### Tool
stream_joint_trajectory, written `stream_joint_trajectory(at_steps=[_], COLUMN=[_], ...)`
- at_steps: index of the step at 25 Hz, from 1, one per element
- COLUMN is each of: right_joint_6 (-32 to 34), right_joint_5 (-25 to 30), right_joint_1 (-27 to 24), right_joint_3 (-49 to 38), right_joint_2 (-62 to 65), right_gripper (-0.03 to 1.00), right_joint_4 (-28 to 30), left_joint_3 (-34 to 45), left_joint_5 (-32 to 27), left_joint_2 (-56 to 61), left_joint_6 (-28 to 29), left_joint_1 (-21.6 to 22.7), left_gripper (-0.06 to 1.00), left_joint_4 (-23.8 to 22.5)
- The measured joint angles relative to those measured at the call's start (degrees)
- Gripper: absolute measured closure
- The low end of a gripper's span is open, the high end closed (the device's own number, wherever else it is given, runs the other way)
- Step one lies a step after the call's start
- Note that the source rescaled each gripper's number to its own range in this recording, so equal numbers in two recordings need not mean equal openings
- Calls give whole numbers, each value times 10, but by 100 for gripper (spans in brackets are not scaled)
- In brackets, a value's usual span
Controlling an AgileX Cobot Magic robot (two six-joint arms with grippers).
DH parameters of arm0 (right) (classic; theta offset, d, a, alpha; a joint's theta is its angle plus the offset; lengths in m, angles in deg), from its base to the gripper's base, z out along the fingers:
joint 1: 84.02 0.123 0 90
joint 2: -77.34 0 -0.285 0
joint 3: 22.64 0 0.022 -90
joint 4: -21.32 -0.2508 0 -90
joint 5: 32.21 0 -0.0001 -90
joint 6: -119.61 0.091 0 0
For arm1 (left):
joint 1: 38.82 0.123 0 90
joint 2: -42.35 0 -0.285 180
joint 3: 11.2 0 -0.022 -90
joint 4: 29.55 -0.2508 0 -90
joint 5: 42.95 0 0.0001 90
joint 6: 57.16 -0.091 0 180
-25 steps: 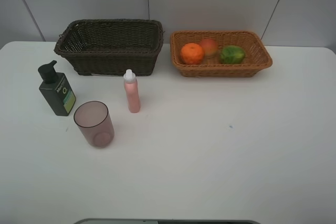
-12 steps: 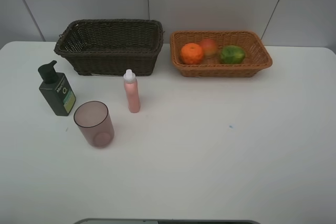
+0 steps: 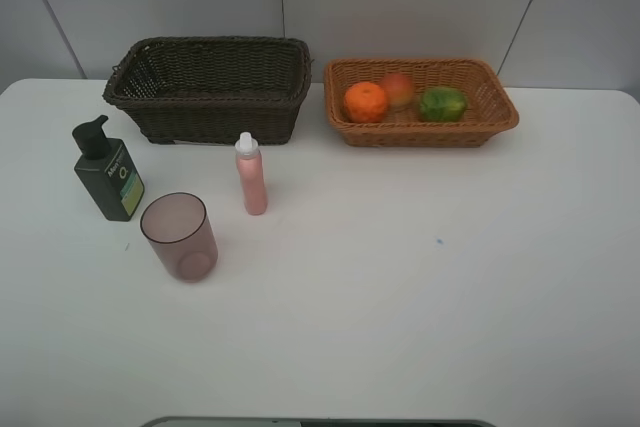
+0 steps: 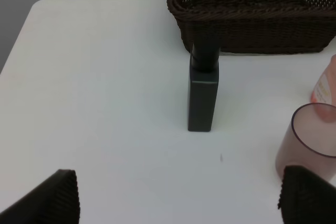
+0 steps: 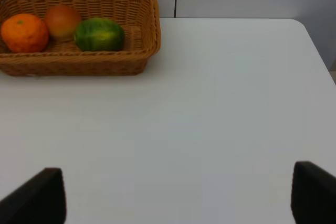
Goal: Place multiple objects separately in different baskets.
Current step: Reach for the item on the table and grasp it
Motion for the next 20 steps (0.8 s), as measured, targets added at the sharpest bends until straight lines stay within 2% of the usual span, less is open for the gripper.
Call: stream_joint_trajectory(at_steps=[20], right_joint_6=[0], right_joint_5=[0], right_joint_1=[0], right_joint_3=[0], right_joint_2=[0], right_gripper=[23], right_joint_4=[0], left_joint_3=[0], left_joint_5=[0], left_joint_2=[0], left_joint_6=[0], left_joint_1=[0], left_gripper=[-4], left_joint_4=[0])
